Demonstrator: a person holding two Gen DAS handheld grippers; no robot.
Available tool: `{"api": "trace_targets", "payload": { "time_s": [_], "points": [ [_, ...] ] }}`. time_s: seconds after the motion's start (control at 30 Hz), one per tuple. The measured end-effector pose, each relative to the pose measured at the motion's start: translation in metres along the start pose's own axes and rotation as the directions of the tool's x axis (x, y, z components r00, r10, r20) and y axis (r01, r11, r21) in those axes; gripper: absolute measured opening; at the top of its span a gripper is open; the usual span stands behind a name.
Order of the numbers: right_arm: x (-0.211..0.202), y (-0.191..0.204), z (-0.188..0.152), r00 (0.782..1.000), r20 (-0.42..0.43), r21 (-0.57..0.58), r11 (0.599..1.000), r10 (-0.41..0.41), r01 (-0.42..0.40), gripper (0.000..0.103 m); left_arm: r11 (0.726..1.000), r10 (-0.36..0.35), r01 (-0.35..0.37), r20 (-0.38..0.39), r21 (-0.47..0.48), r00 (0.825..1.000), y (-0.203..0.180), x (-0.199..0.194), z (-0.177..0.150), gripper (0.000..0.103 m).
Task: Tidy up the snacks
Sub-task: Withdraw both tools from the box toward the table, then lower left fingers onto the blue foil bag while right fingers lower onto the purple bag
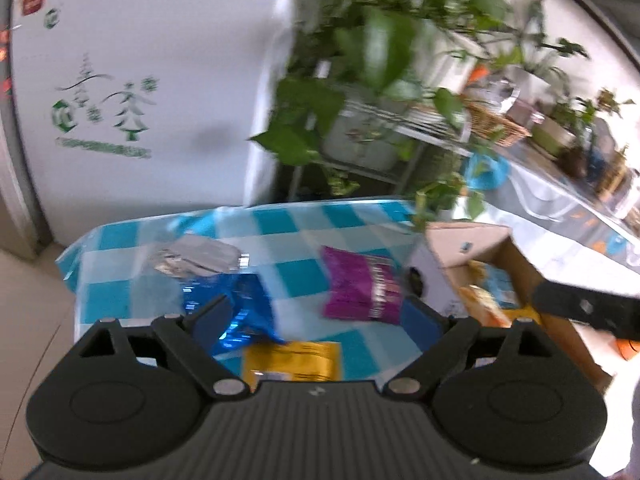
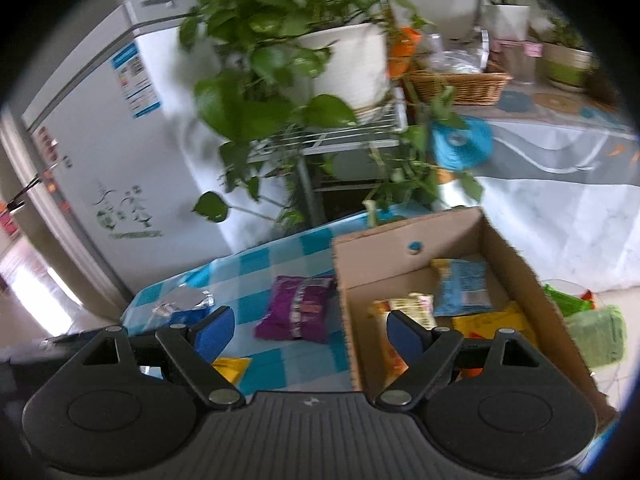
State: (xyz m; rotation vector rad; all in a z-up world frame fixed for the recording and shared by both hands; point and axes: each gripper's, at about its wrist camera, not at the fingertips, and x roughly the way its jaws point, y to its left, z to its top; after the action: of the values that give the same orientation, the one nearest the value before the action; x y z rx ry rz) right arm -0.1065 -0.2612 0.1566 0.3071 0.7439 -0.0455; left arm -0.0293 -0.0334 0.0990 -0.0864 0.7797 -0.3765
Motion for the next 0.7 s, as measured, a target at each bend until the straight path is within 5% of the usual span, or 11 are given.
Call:
{"api": "trace_targets", "payload": {
  "time_s": [0.7],
  "points": [
    [0.09,0.036,0.0,0.989,-0.144,0.031,0.999,0.024,-0.019,0.086,0.99,0.076,-0.092,-0.141,-0.108,0.987,0.052,0.075,0.016,0.091]
  ]
}}
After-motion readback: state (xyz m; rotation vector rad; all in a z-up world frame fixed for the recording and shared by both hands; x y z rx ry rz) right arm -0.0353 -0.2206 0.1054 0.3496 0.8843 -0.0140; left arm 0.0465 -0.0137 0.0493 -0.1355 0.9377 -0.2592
